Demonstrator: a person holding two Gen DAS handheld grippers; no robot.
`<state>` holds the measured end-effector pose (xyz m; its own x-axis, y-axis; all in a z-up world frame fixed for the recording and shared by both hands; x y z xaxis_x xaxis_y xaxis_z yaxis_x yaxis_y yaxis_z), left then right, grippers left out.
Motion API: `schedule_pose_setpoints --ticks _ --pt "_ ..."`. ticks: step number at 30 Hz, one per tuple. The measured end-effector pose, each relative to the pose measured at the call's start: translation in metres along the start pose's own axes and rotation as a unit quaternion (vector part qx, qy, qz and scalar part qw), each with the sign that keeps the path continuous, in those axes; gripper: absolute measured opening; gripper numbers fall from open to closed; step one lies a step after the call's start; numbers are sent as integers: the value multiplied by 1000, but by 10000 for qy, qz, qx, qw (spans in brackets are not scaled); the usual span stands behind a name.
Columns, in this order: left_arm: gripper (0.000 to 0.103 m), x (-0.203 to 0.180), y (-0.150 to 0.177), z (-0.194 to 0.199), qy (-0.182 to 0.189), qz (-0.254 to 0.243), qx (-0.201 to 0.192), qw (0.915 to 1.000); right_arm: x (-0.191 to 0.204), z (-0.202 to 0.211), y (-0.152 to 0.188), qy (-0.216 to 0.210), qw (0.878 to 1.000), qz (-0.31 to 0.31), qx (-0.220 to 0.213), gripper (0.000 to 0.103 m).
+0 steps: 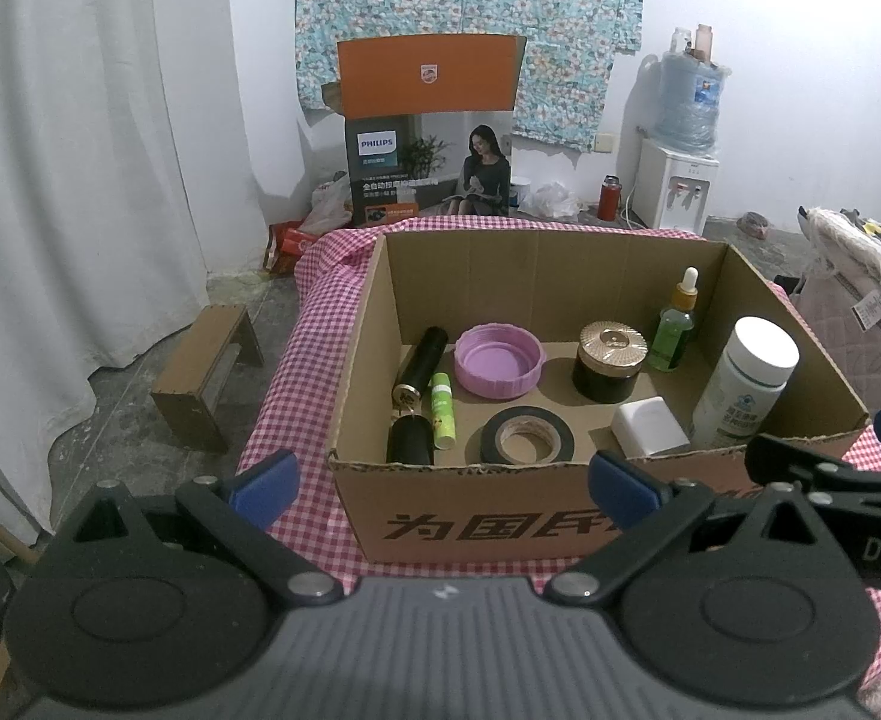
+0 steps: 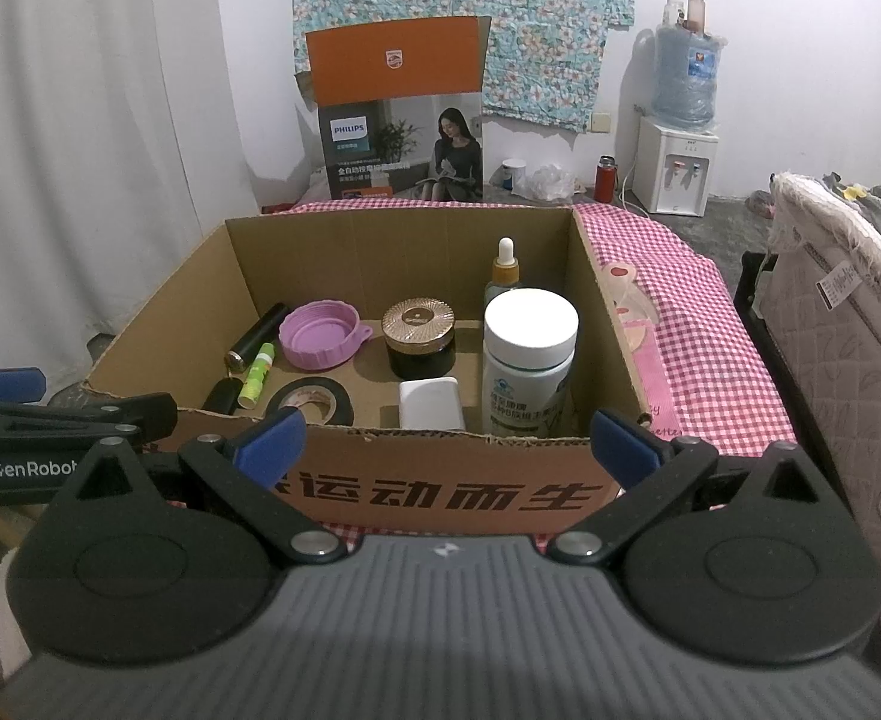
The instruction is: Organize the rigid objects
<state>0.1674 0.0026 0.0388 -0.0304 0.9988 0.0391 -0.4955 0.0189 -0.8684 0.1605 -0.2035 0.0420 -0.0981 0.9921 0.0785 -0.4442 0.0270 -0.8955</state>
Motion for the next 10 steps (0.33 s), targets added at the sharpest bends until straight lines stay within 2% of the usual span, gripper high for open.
schedule_pose_setpoints --ticks 10 --pt "103 0 0 0 1 -3 1 10000 0 0 0 -8 10000 3 0 102"
Point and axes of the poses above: each gripper's, at about its wrist camera, not at the fingertips, and z roughly against the way its jaws point, x to its left, y to its underside, the point moved 2 cm from there along -z, roughly the way its jaws point, and after that the axes turned 12 degrees about -x, right-handed, at the moved point
